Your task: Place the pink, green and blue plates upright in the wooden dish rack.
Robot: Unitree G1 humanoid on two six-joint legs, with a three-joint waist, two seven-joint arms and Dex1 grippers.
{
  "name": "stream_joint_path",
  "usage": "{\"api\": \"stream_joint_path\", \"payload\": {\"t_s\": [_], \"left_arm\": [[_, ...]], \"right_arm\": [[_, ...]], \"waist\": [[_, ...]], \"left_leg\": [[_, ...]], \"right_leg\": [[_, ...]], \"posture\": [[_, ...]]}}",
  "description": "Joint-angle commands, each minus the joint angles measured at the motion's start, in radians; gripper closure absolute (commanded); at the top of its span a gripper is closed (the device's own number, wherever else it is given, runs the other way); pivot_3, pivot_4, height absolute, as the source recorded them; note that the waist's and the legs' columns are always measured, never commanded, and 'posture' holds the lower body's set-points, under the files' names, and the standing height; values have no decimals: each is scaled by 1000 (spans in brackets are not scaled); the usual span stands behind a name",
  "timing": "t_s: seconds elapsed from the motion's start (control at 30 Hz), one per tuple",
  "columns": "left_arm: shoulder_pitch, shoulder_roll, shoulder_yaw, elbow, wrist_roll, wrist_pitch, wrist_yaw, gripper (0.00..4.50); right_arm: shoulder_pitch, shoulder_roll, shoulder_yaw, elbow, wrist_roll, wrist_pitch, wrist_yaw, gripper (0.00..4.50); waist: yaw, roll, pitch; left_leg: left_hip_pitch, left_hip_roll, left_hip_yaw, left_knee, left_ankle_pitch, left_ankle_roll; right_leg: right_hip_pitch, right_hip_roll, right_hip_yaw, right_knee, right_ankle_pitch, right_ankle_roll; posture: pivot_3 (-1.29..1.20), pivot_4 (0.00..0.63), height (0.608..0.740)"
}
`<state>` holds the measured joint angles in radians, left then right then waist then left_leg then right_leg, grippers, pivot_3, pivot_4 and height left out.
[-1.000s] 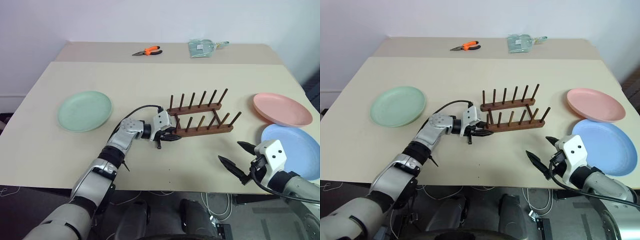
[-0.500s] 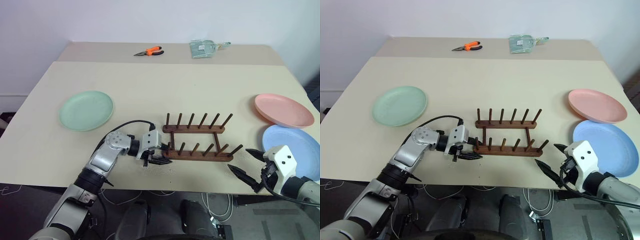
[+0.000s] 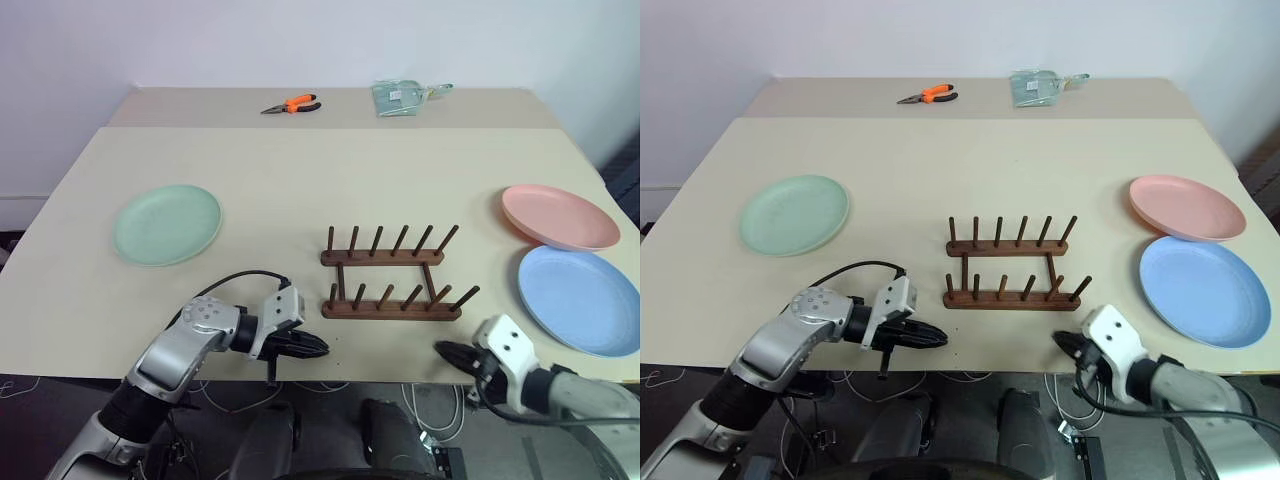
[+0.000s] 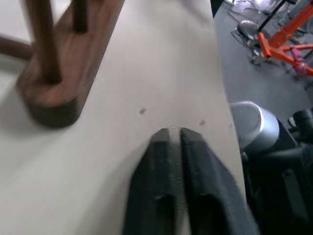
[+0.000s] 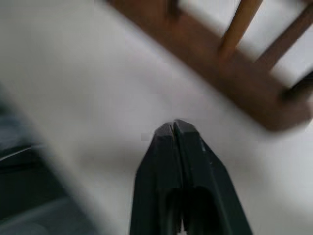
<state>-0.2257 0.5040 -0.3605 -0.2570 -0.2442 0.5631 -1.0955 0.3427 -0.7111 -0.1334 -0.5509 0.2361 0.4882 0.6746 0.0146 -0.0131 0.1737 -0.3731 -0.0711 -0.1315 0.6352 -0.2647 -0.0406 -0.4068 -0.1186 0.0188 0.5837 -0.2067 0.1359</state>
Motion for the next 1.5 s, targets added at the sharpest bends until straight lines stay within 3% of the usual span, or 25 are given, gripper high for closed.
{"api": "stream_joint_path", "payload": {"t_s": [0.03,0.2,0.4,0.63,0.73,0.97,1.0,1.2,1.43,1.5], "left_arm": [[-18,-93,9,44,46,-22,162,4185],[-76,-163,27,190,146,-98,338,4185],[-151,-194,72,336,170,-174,454,4185],[-208,-201,106,458,192,-236,513,4185],[-220,-205,117,479,182,-249,518,4252],[-188,-197,145,386,135,-258,473,4252],[-176,-194,147,353,115,-252,449,4252],[-120,-176,123,168,18,-197,310,4252],[-104,-190,115,69,-42,-125,285,4252],[-97,-189,113,56,-43,-119,290,4252]], "right_arm": [[-83,20,72,73,-99,-22,-73,4500],[-262,56,156,243,-218,-76,-157,4500],[-460,110,194,443,-280,-153,-212,4500],[-531,135,198,524,-295,-203,-214,4500],[-516,122,172,489,-277,-204,-198,3702],[-446,-68,-15,341,-293,-198,-153,229],[-442,-103,-36,342,-304,-198,-149,53],[-512,-269,-11,583,-441,-262,-178,53],[-720,-201,89,955,-456,-385,-191,53],[-794,-180,119,1074,-482,-422,-222,574]], "waist": [[-1,-2,-1],[-6,-7,-5],[-4,-7,-7],[-4,-6,-7],[-7,-6,-7],[-5,-4,-6],[-7,-4,-6],[-5,-4,-6],[-14,-3,-5],[-20,-3,-4]], "left_leg": [[0,0,0,0,0,0],[2,0,0,0,0,0],[5,0,0,1,0,0],[5,-1,0,0,0,0],[5,-1,0,0,1,-1],[3,-1,0,-1,1,-1],[3,-1,0,-1,1,-1],[1,-1,1,-1,1,-1],[1,-1,2,-1,1,-1],[2,-1,2,-1,1,0]], "right_leg": [[0,0,0,0,0,0],[1,1,0,1,1,-1],[4,2,0,2,1,-1],[3,2,0,2,4,1],[3,2,0,2,3,2],[1,2,0,2,4,2],[1,2,0,2,4,2],[-1,2,0,1,2,0],[0,1,1,1,3,-4],[0,1,1,1,4,-4]], "posture": [[0,150,740],[0,150,740],[0,150,740],[0,150,740],[0,150,740],[0,150,740],[0,150,740],[0,150,740],[0,150,740],[0,150,740]]}}
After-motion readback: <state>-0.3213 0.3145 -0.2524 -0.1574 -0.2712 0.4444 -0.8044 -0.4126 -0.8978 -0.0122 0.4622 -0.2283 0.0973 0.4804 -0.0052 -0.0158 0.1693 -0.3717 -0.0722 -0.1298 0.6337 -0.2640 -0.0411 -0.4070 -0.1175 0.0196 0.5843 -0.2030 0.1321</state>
